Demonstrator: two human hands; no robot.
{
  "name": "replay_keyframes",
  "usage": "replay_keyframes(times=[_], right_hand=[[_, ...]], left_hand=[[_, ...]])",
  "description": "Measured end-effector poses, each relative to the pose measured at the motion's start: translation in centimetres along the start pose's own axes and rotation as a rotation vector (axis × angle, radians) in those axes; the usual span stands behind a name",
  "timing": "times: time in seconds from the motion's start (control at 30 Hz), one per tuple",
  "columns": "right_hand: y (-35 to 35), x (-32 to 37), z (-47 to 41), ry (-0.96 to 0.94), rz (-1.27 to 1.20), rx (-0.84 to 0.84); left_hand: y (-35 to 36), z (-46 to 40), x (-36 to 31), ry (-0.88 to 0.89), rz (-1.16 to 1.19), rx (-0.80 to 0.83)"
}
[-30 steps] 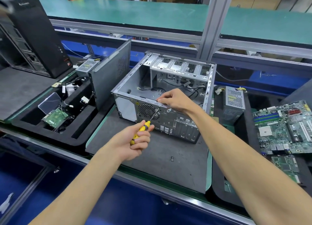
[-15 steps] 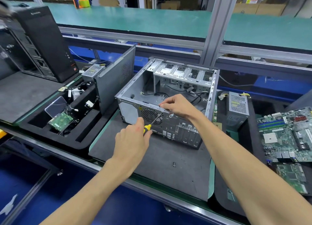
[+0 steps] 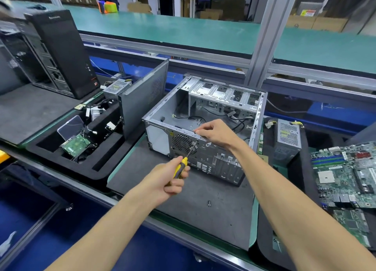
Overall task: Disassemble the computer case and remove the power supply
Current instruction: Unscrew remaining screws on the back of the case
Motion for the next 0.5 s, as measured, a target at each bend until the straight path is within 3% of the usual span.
replay_keyframes(times=[0.07,0.17,0.23,0.37,0.43,0.5], right_hand=[[0.0,0.0,0.0,-0.002,-0.005,-0.001],[0.0,0.1,0.0,-0.011,-0.003,0.007],[0.0,0.2,0.1,-0.013,0.004,0.009],[0.0,0.2,0.0,-0.011,0.047,-0.006],[0.0,0.2,-0.1,-0.01,0.057,-0.015],[0.0,0.2,-0.1,-0.008,0.048,-0.019]], left_hand=[[-1.0,0.5,-1.8,0.305,-0.478,-0.255],[-0.9,2.1,-3.6,0.679,-1.384,-0.619],[0.0,2.8,-4.0,0.806,-1.667,-0.731],[0.5,2.4,-4.1,0.724,-1.805,-0.773],[0.5,2.1,-3.5,0.701,-1.618,-0.68],[0.8,1.8,-3.0,0.634,-1.241,-0.454]])
Point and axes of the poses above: each hand's wrist, its own z-axis away from the middle knuckle, its own y-axis out of the palm, x = y × z, the point moved 6 cm from there along -z, towards the middle knuckle, and after that the axes turned 4 degrees about z, right-handed, at the moved point
